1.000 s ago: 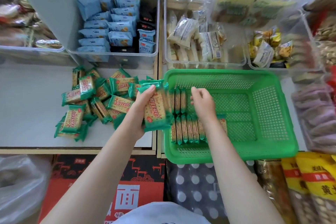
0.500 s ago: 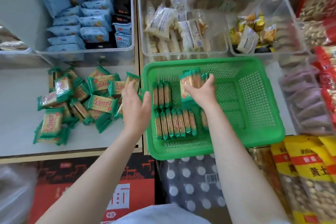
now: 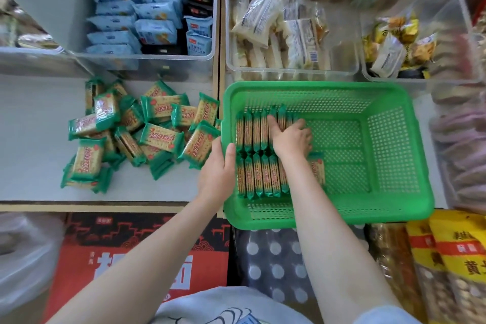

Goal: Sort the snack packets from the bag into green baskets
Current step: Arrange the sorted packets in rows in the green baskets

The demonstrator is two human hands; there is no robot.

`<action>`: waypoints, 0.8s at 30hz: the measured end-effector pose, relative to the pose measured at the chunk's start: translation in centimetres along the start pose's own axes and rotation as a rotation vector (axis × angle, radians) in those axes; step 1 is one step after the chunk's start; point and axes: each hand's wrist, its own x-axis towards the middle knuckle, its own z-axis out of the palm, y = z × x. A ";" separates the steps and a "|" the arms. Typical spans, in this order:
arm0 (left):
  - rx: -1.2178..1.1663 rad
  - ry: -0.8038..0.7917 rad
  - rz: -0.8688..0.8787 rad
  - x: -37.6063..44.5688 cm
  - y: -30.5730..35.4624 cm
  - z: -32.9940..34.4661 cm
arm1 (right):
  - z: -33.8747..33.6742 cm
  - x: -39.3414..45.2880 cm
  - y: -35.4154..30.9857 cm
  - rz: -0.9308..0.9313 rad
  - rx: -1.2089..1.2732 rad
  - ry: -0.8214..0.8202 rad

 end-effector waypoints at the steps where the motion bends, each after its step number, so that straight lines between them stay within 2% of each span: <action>1: 0.005 0.004 0.000 0.1 -0.1 0.0 | -0.1 0.2 -0.4 0.001 0.019 0.020; 6: 0.028 -0.004 -0.009 0.5 -0.6 0.2 | 0.0 1.4 -0.9 -0.057 0.079 0.017; 10: 0.011 -0.001 -0.010 0.5 -0.5 0.4 | 0.1 1.2 -0.6 -0.139 0.018 -0.018; 15: 0.005 0.004 -0.008 0.6 -0.6 0.3 | -0.3 1.9 -0.9 -0.027 -0.154 -0.094; 21: 0.021 0.000 0.008 0.4 -0.5 0.2 | 0.4 0.1 -0.2 -0.019 -0.186 -0.008; 24: 0.043 0.015 0.010 0.6 -0.7 0.3 | 1.5 -1.3 0.2 -0.044 -0.289 0.009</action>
